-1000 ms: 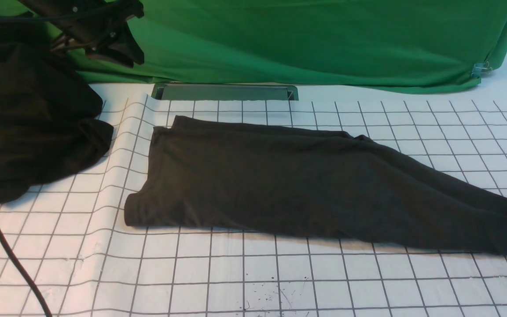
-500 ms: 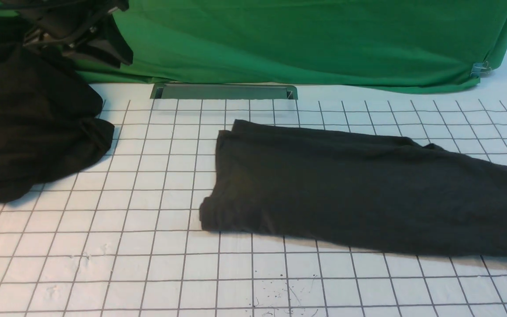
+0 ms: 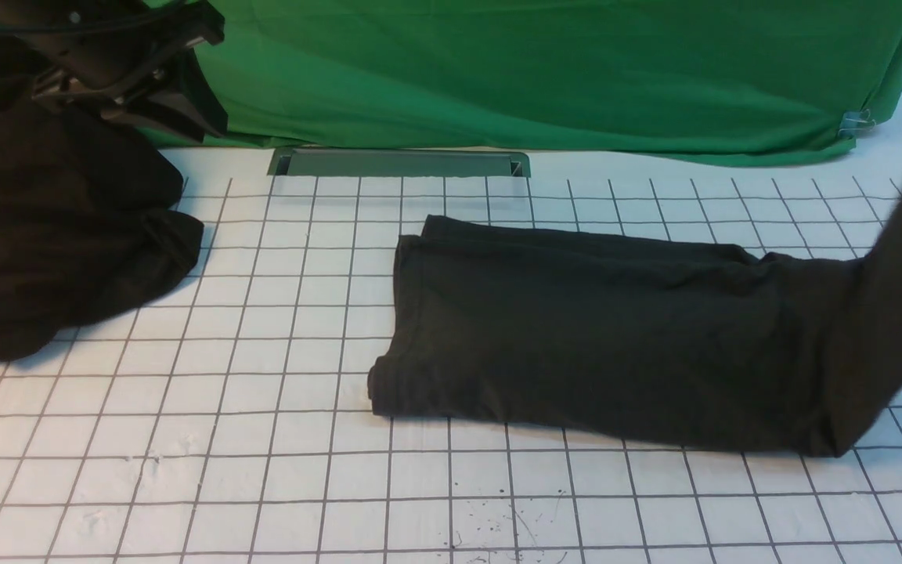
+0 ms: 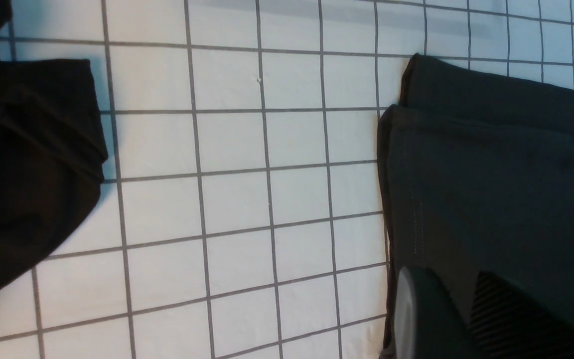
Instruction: Fold a long-sleeved shirt over a white checkered tablecloth.
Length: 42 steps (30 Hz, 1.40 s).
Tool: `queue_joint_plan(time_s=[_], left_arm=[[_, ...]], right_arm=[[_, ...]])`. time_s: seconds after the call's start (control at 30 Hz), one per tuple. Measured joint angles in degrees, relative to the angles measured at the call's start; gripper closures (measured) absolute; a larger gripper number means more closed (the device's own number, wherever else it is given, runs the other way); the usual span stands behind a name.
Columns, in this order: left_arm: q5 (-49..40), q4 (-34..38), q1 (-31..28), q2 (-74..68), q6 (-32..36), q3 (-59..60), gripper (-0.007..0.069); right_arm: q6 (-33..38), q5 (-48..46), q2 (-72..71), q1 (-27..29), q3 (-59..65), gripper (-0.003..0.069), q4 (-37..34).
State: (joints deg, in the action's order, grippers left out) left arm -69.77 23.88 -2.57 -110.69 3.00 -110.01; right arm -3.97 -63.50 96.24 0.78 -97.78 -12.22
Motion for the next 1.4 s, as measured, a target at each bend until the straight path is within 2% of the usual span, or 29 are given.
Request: queue_joint_plan(time_s=[0.03, 0.1, 0.23, 0.27, 0.3, 0.37, 0.43, 0.47, 0.5, 0.53, 0.57, 0.6, 0.63, 0.67, 0.73, 0.8, 0.9, 0.93, 0.97, 1.03, 1.13, 1.33, 1.4], left_arm=[[0.00, 0.00, 0.00, 0.00, 0.00, 0.00, 0.0476], [0.05, -0.05, 0.00, 0.00, 0.00, 0.00, 0.0473], [0.41, -0.05, 0.00, -0.05, 0.00, 0.00, 0.0468], [0.41, -0.05, 0.00, -0.05, 0.00, 0.00, 0.0468], [0.41, -0.05, 0.00, -0.17, 0.00, 0.00, 0.0463], [0.42, -0.05, 0.00, -0.36, 0.00, 0.00, 0.0462], [0.48, 0.00, 0.00, -0.75, 0.00, 0.00, 0.0462], [0.43, 0.00, -0.05, -1.17, 0.00, 0.00, 0.0462], [0.43, 0.00, -0.05, -1.24, 0.00, 0.00, 0.0461], [0.31, -0.05, -0.05, -1.61, 0.00, 0.00, 0.0458], [0.28, -0.05, -0.05, -1.62, 0.00, 0.00, 0.0457], [0.28, -0.05, -0.05, -1.81, -0.07, 0.00, 0.0452], [0.23, -0.05, -0.05, -1.92, -0.25, 0.00, 0.0447], [0.24, -0.05, -0.05, -1.99, -0.67, 0.00, 0.0442], [0.24, 0.35, -0.05, -1.99, -1.78, 0.04, 0.0432], [0.24, 1.40, -0.05, -1.78, -2.21, 0.06, 0.0423], [0.24, 3.60, -0.05, -1.32, -2.62, 0.11, 0.0410], [0.38, 4.32, 0.17, -0.63, -2.54, 0.71, 0.0405], [0.43, 4.69, 0.35, 0.00, -1.96, 1.49, 0.0400], [0.49, 4.76, 1.33, 1.42, -0.95, 3.86, 0.0393], [0.31, 4.65, 3.08, 3.54, -0.12, 8.96, 0.0389], [0.20, 4.31, 7.58, 5.21, 1.85, 17.62, 0.0387], [0.49, 2.77, 11.49, 5.21, 3.01, 20.63, 0.0387]], right_arm=[[-0.63, 0.32, 0.11, -1.51, 0.00, 0.0583, 0.00], [-4.08, 5.59, 2.00, -10.16, 0.00, 0.0578, 0.00], [-7.86, 17.41, 7.47, -21.88, 0.00, 0.0563, 0.00], [-8.04, 17.41, 7.47, -22.42, 0.00, 0.0562, 0.00], [-8.82, 21.82, 10.32, -26.34, 0.00, 0.0550, -0.06], [-9.29, 26.12, 13.84, -29.63, 0.00, 0.0529, -0.06], [-9.66, 29.24, 17.08, -32.21, 0.00, 0.0487, -0.06], [-9.95, 31.37, 20.09, -34.17, 0.00, 0.0401, -0.19], [-10.02, 31.70, 20.78, -34.32, 0.00, 0.0389, -0.19], [-10.58, 32.32, 22.76, -35.03, 0.00, 0.0279, -0.36], [-10.80, 32.32, 23.21, -35.08, 0.00, 0.0265, -0.38], [-11.52, 31.69, 24.16, -35.11, 0.00, 0.0161, -0.44], [-11.61, 30.42, 24.48, -34.94, 0.00, 0.0094, -0.38], [-11.54, 28.55, 24.48, -34.57, -0.20, 0.0045, -0.32], [-10.15, 23.50, 23.51, -33.61, -1.22, -0.0006, -0.32], [-8.07, 17.81, 21.82, -32.33, -2.50, -0.0020, -0.11], [-5.20, 9.20, 18.19, -30.17, -4.98, 0.0001, 0.80], [-3.61, 1.90, 14.86, -28.61, -6.44, 0.0037, 2.59], [-2.55, -1.00, 12.74, -27.68, -6.68, 0.0062, 3.75], [-0.74, -3.79, 8.64, -25.70, -6.35, 0.0094, 5.71], [0.11, -5.06, 2.10, -23.43, -3.82, 0.0099, 8.35], [0.46, -5.89, -8.03, -20.07, 6.20, 0.0040, 10.99], [-0.13, -6.08, -11.43, -19.59, 14.12, 0.0025, 14.03]])
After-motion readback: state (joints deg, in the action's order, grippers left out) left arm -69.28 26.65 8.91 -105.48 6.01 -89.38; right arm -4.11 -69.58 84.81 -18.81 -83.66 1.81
